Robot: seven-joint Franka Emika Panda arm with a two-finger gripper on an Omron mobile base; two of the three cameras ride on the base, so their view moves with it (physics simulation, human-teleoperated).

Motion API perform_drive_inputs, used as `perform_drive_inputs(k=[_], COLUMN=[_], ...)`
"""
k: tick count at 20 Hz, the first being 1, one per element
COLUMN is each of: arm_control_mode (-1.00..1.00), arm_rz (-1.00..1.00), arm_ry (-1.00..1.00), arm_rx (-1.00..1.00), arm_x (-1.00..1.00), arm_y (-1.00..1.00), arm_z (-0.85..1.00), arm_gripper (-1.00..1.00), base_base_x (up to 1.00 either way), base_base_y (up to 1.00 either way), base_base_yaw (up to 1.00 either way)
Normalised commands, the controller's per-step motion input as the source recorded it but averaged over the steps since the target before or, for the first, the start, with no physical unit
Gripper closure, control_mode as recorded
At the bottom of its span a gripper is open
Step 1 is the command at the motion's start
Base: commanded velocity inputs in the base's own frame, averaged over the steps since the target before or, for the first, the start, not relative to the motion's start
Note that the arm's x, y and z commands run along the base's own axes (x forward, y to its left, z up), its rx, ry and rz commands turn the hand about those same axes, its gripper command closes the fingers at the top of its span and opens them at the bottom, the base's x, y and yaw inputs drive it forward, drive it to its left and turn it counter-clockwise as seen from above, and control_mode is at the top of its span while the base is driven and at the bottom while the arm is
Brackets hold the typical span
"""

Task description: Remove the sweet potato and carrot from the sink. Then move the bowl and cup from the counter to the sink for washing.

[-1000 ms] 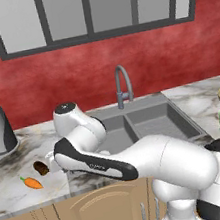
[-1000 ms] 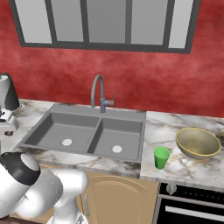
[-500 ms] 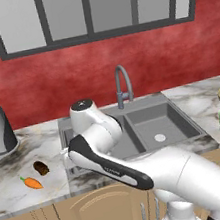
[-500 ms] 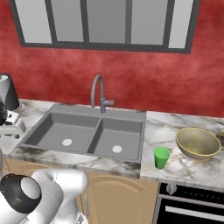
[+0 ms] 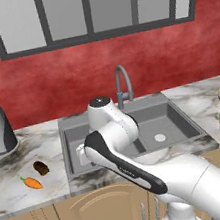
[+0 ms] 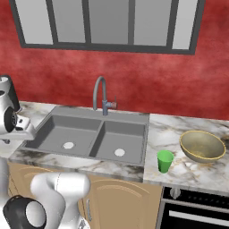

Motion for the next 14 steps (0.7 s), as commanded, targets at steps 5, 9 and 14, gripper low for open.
perform_drive_inputs(k=[5, 9, 14], arm_control_mode=[-1.0, -1.0, -1.0], arm_rz=[0.0, -0.02, -0.01], arm_ry=[0.0, -0.02, -0.03], arm_rx=[0.0, 0.0, 0.0], arm_x=[0.0, -0.03, -0.08], arm_y=[-0.41, -0.39, -0.42], arm_z=[0.0, 0.02, 0.09], arm_gripper=[-1.0, -1.0, -1.0], base_base_x=[0.0, 0.0, 0.0], base_base_y=[0.0, 0.0, 0.0], base_base_yaw=[0.0, 0.0, 0.0])
